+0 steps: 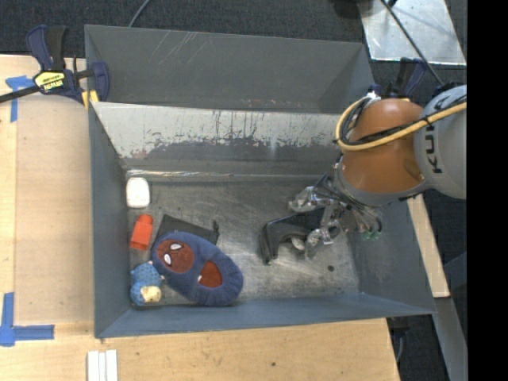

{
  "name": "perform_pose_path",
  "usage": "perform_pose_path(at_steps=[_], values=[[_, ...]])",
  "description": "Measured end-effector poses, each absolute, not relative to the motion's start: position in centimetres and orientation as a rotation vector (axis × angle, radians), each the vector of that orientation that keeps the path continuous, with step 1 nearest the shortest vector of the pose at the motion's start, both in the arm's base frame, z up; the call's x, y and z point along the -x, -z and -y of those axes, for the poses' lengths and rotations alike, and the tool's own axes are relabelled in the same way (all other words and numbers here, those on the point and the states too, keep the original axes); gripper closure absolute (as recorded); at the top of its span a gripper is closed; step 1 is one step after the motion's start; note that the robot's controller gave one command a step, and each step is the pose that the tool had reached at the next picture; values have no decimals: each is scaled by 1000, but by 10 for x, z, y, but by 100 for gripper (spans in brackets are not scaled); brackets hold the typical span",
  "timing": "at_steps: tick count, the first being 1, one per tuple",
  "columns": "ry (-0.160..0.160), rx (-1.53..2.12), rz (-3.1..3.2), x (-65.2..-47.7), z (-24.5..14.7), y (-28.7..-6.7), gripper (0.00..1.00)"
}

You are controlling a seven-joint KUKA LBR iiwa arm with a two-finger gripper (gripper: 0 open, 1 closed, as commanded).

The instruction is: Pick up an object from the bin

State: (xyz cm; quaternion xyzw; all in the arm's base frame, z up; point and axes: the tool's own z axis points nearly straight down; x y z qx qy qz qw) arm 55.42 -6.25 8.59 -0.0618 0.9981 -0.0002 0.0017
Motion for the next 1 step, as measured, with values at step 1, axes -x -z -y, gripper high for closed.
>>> perform_pose_path(at_steps=[1], values=[[-1, 208, -3130, -559, 16, -201, 100]])
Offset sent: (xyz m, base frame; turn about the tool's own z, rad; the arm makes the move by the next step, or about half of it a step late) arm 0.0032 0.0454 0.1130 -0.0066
